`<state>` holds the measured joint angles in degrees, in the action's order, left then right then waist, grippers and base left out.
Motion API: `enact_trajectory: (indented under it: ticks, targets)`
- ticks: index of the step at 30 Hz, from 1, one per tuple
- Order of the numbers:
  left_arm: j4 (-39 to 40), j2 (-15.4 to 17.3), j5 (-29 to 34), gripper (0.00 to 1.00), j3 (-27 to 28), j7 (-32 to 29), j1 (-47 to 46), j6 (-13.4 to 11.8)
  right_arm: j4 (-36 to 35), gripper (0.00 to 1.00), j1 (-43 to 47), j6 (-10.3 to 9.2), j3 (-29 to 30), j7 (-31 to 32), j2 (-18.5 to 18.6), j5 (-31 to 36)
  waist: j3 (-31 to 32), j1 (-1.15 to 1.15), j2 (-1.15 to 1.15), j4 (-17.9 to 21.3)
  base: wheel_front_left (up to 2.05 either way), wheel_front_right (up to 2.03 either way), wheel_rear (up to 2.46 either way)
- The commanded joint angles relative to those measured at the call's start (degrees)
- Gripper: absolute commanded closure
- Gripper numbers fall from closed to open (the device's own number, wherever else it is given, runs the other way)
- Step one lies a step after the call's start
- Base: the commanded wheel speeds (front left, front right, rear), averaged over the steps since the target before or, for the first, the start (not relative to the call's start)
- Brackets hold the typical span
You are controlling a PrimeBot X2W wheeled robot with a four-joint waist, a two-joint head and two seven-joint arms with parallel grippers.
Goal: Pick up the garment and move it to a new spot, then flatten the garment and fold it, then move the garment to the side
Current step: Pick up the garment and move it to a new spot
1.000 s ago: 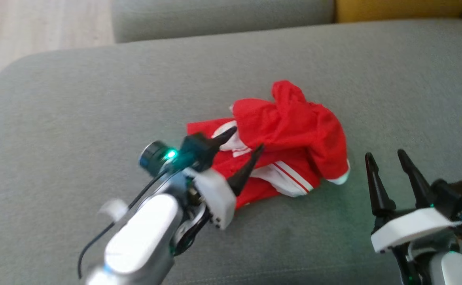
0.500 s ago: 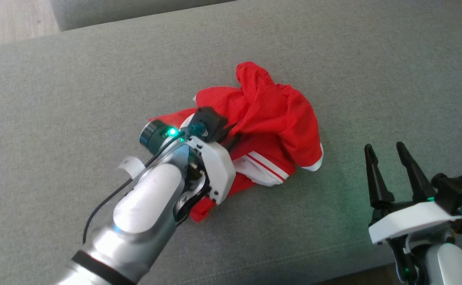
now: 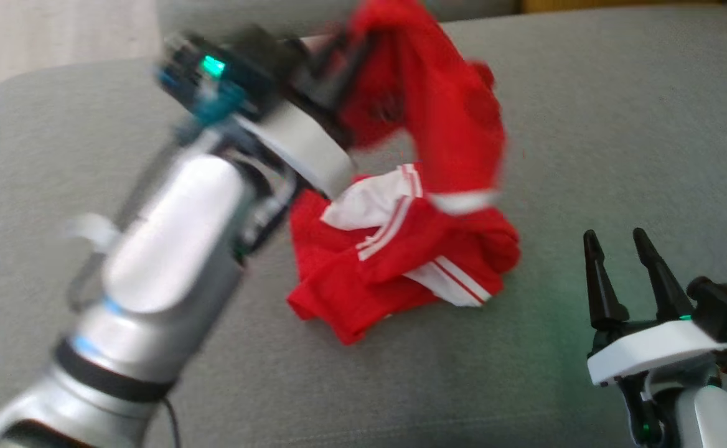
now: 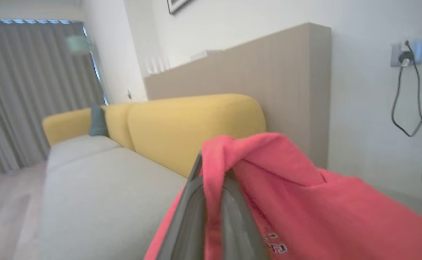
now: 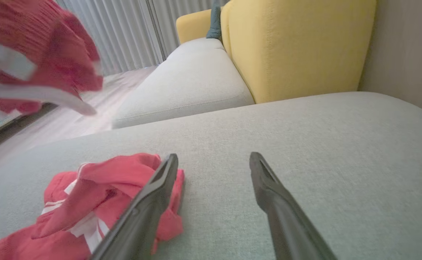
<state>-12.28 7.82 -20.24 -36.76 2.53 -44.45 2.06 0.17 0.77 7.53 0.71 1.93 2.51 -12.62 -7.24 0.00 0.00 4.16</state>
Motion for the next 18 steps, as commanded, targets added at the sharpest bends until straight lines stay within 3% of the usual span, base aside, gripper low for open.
enact_trajectory:
  ticks: [1,9,14,18]
  targets:
    - [4.7,3.4,0.4,1.0,4.3,-0.8,-4.3,-1.1,-2.0,0.0,-0.5,-0.04,-0.9,-0.7,0.4,-0.3,1.7,0.0,0.0,-3.7,0.0,0.0,0.0]
    - [9.6,12.5,-0.5,1.0,11.9,-6.8,-5.5,-4.0,-3.3,0.0,0.0,-0.04,-0.2,-0.1,0.4,0.0,1.9,0.0,0.0,-12.5,0.0,0.0,0.0]
    - [5.8,16.9,-3.0,1.0,16.7,-7.1,-2.8,-5.1,-4.6,0.0,-0.7,-0.04,0.0,1.0,0.4,1.0,0.1,0.0,0.0,-16.3,0.0,0.0,0.0]
    - [0.3,18.0,-5.4,1.0,19.5,-5.4,-1.5,-5.0,-5.5,0.0,-1.5,-0.04,-0.2,2.0,0.4,1.8,-1.5,0.0,0.0,-17.5,0.0,0.0,0.0]
